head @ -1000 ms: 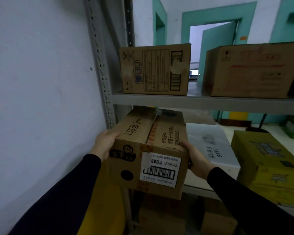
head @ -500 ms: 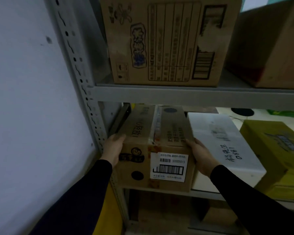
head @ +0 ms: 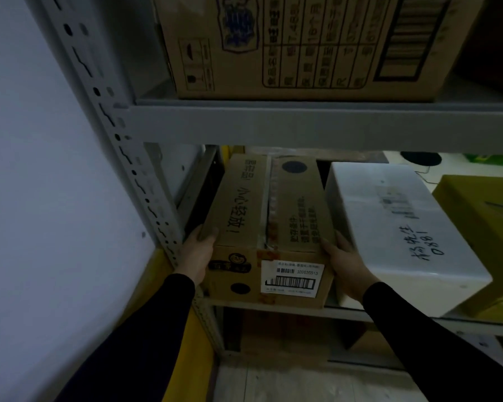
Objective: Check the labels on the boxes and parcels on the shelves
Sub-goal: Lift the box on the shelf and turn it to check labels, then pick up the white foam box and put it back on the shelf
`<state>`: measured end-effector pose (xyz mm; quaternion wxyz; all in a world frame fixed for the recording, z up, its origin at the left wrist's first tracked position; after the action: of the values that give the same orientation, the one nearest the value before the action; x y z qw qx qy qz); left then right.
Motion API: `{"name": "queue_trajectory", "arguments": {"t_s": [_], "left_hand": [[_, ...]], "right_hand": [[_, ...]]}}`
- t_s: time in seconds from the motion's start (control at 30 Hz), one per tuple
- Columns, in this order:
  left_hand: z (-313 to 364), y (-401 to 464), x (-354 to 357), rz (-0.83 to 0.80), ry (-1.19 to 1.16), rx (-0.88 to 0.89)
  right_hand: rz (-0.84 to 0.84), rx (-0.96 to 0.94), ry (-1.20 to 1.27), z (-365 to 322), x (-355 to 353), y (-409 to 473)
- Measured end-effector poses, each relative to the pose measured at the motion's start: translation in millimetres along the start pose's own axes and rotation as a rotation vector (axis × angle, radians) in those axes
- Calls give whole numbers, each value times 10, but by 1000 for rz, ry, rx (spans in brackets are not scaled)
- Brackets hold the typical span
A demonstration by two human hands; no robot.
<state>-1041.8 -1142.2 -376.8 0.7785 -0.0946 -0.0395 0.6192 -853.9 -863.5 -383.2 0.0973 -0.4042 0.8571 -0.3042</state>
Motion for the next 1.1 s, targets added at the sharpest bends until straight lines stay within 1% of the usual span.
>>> {"name": "queue_trajectory", "arguments": {"t_s": [0.17, 0.4, 0.6, 0.73, 0.83, 0.9, 0.97, 1.03, 1.1], "left_hand": [[-225, 41, 35, 1, 43, -25], [-223, 81, 10, -11, 207, 71], [-137, 24, 32, -2, 174, 117], [-130, 13, -5, 4, 202, 99], [-88, -16, -16, -4, 282, 80], [-3, -80, -10, -30, 344, 85], [111, -146, 4, -56, 394, 106], [308, -242, 55, -84, 458, 143], [562, -352, 162, -122, 486, 195]], "right_hand": [[-6, 28, -79, 148, 24, 116], [23, 12, -133, 210, 30, 188], [19, 20, -135, 195, 55, 151], [15, 28, -124, 210, 60, 130], [21, 32, -154, 202, 68, 80], [50, 1, -204, 155, 55, -1], [119, -62, -269, 38, -3, -120], [189, -128, -323, -154, -79, -319], [211, -202, -355, -365, -126, -537]]}}
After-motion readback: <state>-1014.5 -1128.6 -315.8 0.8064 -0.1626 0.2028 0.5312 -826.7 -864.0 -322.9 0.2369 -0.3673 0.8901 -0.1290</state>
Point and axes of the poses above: each hand's wrist, its own y-axis towards the middle knuckle, its own x-axis out of the palm, z = x × y, the point moved 10 cm from there along y, towards the middle knuckle, and after that the axes turned 12 degrees about x, right-handed, at the moved point
